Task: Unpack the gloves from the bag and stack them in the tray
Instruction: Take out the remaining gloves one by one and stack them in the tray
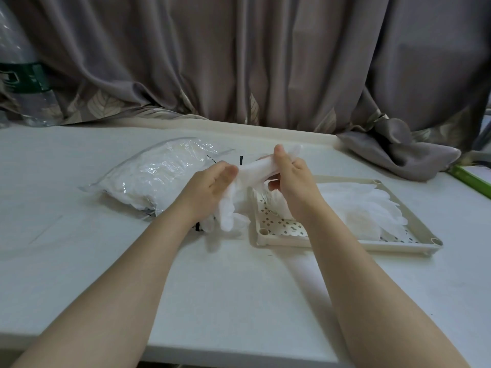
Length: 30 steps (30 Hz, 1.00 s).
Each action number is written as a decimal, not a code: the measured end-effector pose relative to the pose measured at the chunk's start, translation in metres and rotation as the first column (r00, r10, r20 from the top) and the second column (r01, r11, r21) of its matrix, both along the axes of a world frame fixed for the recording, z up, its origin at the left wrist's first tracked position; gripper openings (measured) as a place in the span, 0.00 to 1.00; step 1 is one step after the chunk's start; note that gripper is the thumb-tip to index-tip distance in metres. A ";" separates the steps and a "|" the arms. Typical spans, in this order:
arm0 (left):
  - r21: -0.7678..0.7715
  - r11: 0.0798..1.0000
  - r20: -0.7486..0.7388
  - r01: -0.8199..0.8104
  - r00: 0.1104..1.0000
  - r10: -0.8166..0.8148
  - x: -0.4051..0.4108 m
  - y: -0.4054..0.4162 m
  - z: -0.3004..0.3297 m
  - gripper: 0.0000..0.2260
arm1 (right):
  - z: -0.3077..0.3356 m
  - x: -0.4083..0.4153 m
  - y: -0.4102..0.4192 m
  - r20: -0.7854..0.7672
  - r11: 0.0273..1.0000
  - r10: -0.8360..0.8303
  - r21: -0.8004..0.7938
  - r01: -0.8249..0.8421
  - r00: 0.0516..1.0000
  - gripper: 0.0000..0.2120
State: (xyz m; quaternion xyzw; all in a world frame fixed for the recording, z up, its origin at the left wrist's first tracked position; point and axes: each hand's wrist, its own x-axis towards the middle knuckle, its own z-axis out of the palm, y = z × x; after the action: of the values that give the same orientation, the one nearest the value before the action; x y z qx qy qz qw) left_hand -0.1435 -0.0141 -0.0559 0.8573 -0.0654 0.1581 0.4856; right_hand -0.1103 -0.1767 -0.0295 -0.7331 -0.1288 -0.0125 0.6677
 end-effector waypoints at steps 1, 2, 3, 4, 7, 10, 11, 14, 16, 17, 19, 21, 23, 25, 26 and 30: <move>-0.027 0.999 0.013 -0.031 0.999 0.031 0.000 0.000 0.000 0.27 | 0.001 -0.001 0.000 0.027 1.000 -0.022 -0.009 0.022 0.999 0.24; -0.037 0.997 0.026 -0.068 0.997 0.069 0.001 -0.001 0.001 0.25 | 0.003 -0.001 0.000 0.044 1.000 -0.026 0.009 0.026 0.999 0.24; -0.037 0.994 0.038 -0.100 0.994 0.101 0.002 -0.001 0.002 0.22 | 0.004 -0.003 0.000 0.035 0.998 -0.019 0.056 0.017 0.999 0.23; -0.040 0.992 0.044 -0.120 0.992 0.122 0.003 -0.001 0.001 0.20 | 0.006 -0.004 -0.001 0.003 0.993 -0.009 0.122 0.009 1.000 0.22; -0.136 0.978 0.039 -0.155 0.986 0.162 0.003 -0.002 0.002 0.16 | 0.008 -0.003 -0.005 -0.106 0.938 0.092 0.344 -0.051 0.990 0.14; -0.302 0.928 -0.002 -0.217 0.974 0.227 0.007 -0.001 0.004 0.16 | 0.014 -0.002 -0.009 -0.090 0.804 0.226 0.580 -0.134 0.970 0.09; -0.314 0.922 -0.007 -0.228 0.971 0.238 0.008 0.000 0.003 0.16 | 0.015 -0.002 -0.010 -0.080 0.759 0.242 0.637 -0.137 0.967 0.08; -0.230 0.953 0.016 -0.196 0.979 0.205 0.008 0.002 0.000 0.13 | 0.017 0.000 -0.013 -0.073 0.657 0.269 0.743 -0.127 0.960 0.07; -0.202 0.969 0.029 -0.145 0.988 0.154 0.009 0.003 -0.002 0.11 | 0.017 0.003 -0.017 -0.057 0.642 0.292 0.752 -0.152 0.955 0.06; -0.198 0.971 0.034 -0.135 0.989 0.144 0.008 0.004 -0.002 0.11 | 0.017 0.004 -0.020 -0.044 0.657 0.298 0.735 -0.171 0.954 0.07; -0.231 0.964 0.042 -0.132 0.988 0.145 0.009 0.007 -0.002 0.10 | 0.019 0.005 -0.027 -0.015 0.694 0.287 0.692 -0.197 0.958 0.09; -0.267 0.954 0.045 -0.139 0.987 0.156 0.012 0.012 -0.002 0.09 | 0.024 0.006 -0.033 0.041 0.820 0.193 0.542 -0.184 0.980 0.11; -0.247 0.954 0.037 -0.170 0.982 0.184 0.013 0.014 -0.002 0.10 | 0.028 0.008 -0.038 0.201 0.984 -0.072 0.177 0.036 0.977 0.11; -0.214 0.953 0.040 -0.213 0.973 0.227 0.013 0.013 -0.002 0.10 | 0.032 0.014 -0.038 0.367 0.957 -0.275 0.018 0.288 0.889 0.11; -0.201 0.953 0.050 -0.227 0.969 0.242 0.013 0.011 -0.002 0.10 | 0.034 0.015 -0.036 0.419 0.939 -0.324 0.031 0.343 0.848 0.11; -0.145 0.958 0.069 -0.246 0.964 0.258 0.013 0.008 -0.002 0.12 | 0.037 0.020 -0.026 0.365 0.899 -0.436 0.216 0.381 0.823 0.13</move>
State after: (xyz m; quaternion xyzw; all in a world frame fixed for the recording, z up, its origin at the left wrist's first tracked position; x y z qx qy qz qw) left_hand -0.1306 -0.0063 -0.0577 0.8160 0.0339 0.2600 0.5151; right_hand -0.0905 -0.2032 0.0074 -0.6786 -0.1024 -0.3152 0.6555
